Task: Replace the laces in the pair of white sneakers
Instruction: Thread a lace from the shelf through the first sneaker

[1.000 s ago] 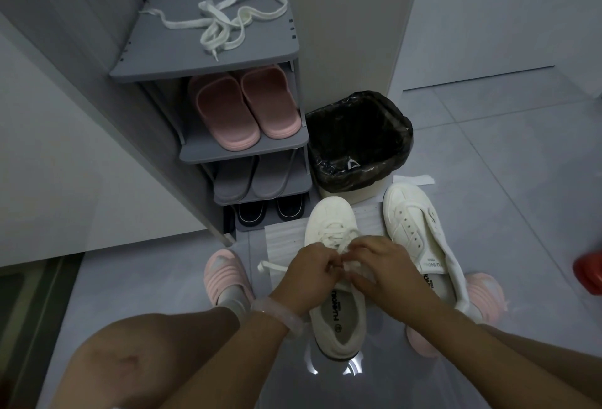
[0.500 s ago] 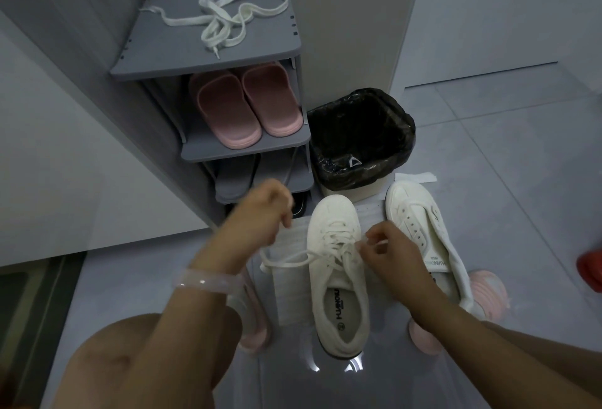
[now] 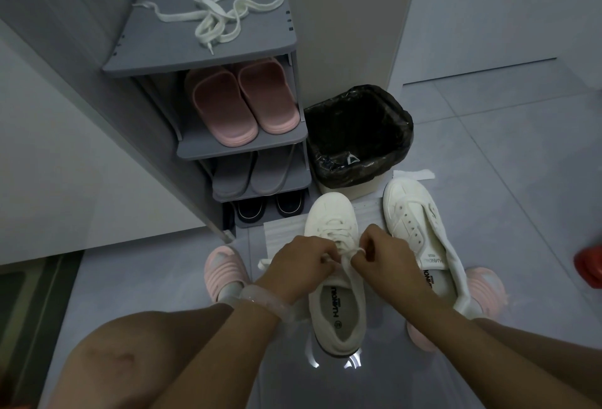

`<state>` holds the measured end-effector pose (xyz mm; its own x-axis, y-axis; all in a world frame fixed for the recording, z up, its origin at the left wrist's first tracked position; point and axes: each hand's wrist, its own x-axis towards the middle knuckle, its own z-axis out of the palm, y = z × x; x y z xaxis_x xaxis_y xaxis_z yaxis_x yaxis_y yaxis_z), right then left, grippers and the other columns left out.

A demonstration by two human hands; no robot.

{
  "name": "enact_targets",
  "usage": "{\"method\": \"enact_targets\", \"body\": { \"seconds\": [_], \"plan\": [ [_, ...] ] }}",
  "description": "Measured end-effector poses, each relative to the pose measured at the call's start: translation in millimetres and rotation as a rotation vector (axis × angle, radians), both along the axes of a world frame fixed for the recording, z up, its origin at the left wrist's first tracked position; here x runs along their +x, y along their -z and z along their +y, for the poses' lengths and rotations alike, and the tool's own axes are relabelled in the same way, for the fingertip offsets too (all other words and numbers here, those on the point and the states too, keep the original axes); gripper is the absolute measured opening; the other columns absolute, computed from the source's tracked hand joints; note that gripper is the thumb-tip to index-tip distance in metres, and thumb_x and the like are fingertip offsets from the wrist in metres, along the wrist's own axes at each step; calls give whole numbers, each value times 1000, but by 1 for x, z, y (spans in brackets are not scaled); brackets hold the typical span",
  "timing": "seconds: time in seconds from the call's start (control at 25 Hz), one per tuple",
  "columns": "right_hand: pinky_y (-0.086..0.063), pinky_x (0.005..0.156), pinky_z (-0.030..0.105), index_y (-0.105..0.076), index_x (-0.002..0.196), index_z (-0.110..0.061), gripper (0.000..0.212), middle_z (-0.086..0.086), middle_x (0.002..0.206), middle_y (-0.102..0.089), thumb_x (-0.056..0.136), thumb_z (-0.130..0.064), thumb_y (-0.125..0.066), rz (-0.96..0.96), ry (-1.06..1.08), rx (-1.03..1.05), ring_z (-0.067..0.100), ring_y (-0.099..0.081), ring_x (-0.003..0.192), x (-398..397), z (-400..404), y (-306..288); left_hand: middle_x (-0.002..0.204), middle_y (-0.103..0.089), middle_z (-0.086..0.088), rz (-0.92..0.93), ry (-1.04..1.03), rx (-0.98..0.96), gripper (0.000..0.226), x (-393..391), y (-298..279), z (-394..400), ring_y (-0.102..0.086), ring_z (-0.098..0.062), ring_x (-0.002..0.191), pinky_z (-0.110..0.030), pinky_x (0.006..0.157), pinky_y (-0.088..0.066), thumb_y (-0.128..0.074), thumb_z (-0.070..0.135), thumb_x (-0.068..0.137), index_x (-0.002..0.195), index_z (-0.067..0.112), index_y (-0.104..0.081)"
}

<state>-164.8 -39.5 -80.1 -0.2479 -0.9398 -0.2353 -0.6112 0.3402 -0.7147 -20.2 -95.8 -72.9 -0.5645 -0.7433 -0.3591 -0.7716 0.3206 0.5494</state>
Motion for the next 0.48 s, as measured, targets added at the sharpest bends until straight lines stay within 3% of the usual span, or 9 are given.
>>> {"method": "enact_targets", "body": {
  "seconds": [0.16, 0.32, 0.4, 0.48],
  "plan": [
    [-44, 54, 16, -64, 73, -16, 15, -8, 62, -60, 85, -7, -60, -602, 93, 226, 3, -53, 58, -10, -3, -13, 106, -67, -4, 116, -100, 114, 14, -2, 4, -4, -58, -15, 98, -20, 79, -42, -63, 17, 84, 96, 13, -69],
    [-32, 48, 18, -62, 65, -14, 25, -4, 56, -53, 89, -12, -53, -1088, 262, 455, 6, -39, 47, -17, -2, -4, 107, -66, -5, 104, -110, 153, 15, -3, 6, -4, -58, -17, 100, -24, 82, -44, -64, 21, 84, 97, 14, -68],
    [-34, 48, 18, -66, 64, -14, 28, -4, 55, -52, 89, -16, -53, -1189, 306, 490, 6, -42, 45, -14, -1, 4, 106, -65, -6, 93, -113, 163, 14, -4, 6, -3, -58, -18, 98, -26, 83, -45, -63, 22, 85, 97, 15, -67],
    [-38, 50, 19, -68, 66, -14, 28, -4, 59, -55, 89, -19, -54, -1167, 305, 457, 7, -47, 51, -12, -1, 9, 106, -65, -6, 82, -107, 164, 13, -5, 6, -4, -59, -19, 98, -29, 83, -46, -62, 21, 85, 96, 15, -66]
  ]
}}
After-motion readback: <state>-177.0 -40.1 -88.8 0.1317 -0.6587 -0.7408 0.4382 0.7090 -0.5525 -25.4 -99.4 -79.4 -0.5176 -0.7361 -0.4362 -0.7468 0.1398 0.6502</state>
